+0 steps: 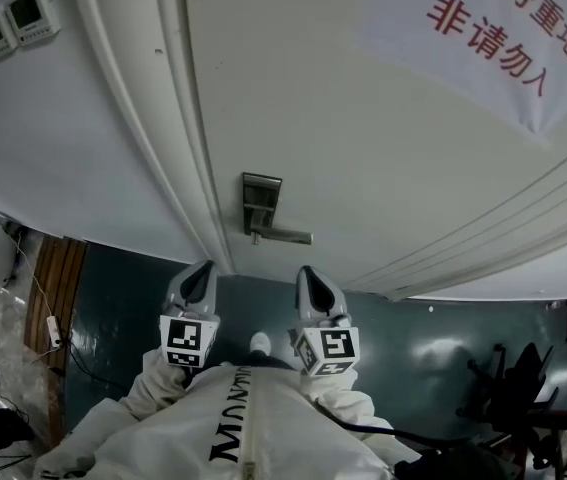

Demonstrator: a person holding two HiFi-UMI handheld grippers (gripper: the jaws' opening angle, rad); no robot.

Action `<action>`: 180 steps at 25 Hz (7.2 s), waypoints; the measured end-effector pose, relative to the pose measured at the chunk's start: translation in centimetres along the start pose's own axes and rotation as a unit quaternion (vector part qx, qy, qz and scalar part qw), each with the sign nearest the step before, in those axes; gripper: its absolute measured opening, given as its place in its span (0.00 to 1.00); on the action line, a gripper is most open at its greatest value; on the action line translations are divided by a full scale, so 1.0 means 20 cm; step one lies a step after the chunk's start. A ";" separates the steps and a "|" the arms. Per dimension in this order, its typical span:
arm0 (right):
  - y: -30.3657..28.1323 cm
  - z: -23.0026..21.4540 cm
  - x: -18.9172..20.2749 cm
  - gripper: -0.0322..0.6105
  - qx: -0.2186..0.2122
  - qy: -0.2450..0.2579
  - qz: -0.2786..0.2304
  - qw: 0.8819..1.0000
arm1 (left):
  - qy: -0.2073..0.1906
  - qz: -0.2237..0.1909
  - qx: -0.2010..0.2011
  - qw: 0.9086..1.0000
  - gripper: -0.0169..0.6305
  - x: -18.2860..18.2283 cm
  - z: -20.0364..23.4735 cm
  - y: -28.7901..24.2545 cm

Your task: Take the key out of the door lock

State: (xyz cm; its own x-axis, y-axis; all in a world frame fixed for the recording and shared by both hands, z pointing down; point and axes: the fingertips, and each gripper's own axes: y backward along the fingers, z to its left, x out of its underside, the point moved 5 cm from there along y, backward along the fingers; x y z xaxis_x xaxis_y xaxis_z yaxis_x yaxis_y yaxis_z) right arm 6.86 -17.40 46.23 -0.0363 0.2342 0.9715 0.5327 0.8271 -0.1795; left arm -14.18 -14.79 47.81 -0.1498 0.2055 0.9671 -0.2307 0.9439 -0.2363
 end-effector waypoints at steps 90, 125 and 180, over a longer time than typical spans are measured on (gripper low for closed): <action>-0.05 -0.06 0.01 0.05 0.032 -0.005 0.051 0.998 | 0.696 -0.048 0.126 0.705 0.13 0.42 -0.17 -0.72; -0.03 -0.09 0.03 0.05 0.031 -0.015 0.053 0.998 | 0.688 -0.047 0.131 0.712 0.06 0.46 -0.20 -0.62; 0.01 -0.13 0.09 0.05 -0.002 -0.037 0.006 0.999 | 0.002 0.005 -0.006 1.000 0.06 0.08 -0.03 -0.13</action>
State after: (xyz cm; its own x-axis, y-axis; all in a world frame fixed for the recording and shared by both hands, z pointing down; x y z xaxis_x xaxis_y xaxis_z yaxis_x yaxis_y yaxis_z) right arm 9.18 -18.19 48.26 -0.0922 0.2818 0.9550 0.5365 0.8221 -0.1908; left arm -13.14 -16.80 50.02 -0.1475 0.2167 0.9650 -0.2179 0.9446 -0.2454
